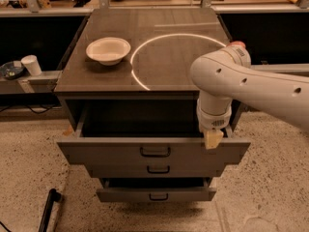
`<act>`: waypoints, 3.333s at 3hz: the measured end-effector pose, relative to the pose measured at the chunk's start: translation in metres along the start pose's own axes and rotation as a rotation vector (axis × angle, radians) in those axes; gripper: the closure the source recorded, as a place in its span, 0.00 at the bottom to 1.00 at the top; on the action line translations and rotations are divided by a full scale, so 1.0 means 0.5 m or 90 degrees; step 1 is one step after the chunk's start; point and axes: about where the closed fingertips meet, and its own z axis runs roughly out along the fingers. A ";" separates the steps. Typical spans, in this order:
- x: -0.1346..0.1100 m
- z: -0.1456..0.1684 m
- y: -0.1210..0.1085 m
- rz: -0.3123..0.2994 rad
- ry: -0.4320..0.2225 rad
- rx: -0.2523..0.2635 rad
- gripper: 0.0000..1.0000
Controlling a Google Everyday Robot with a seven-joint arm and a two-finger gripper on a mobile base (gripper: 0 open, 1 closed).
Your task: Open top drawer
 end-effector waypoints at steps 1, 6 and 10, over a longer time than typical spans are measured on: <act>0.000 0.000 0.000 0.000 0.000 0.000 0.02; -0.051 -0.041 0.158 -0.079 -0.163 -0.098 0.64; -0.049 -0.126 0.078 -0.083 -0.135 0.081 0.50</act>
Offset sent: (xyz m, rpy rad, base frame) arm -0.0146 -0.0067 -0.0127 0.0848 0.1365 -0.0127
